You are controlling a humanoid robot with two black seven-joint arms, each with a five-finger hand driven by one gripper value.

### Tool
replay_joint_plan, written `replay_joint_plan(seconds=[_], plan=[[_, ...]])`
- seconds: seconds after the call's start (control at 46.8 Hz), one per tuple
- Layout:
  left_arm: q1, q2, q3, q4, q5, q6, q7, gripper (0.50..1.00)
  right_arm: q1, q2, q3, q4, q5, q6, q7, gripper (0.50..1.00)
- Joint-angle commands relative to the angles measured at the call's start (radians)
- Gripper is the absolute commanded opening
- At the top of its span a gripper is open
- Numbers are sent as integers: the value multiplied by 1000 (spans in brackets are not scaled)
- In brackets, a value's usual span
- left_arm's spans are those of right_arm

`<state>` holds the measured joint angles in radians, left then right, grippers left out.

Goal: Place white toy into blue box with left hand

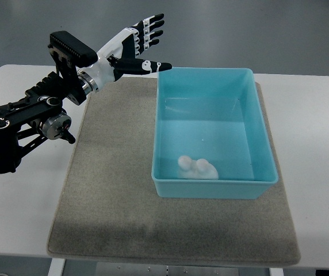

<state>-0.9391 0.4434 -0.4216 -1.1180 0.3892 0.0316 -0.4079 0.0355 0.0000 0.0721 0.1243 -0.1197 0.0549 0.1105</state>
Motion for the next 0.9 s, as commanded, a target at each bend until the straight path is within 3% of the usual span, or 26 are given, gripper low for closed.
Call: replay_joint_plan(seconds=[0.0,0.214,0.363,0.876], plan=[[13,0,-20,41,-99,-7,0,1000,0,0,0,0,0,-1,0,936],[71,24,-69,98,-311,-16,0,1000,0,0,0,0,0,0,0,936],[108,78,-104,129,-397,-78,1,1000,0,0,0,0,0,-1,0,936],[184,81,-166,164,-717,-75,6,999,0,0,0,0,0,0,0,936]])
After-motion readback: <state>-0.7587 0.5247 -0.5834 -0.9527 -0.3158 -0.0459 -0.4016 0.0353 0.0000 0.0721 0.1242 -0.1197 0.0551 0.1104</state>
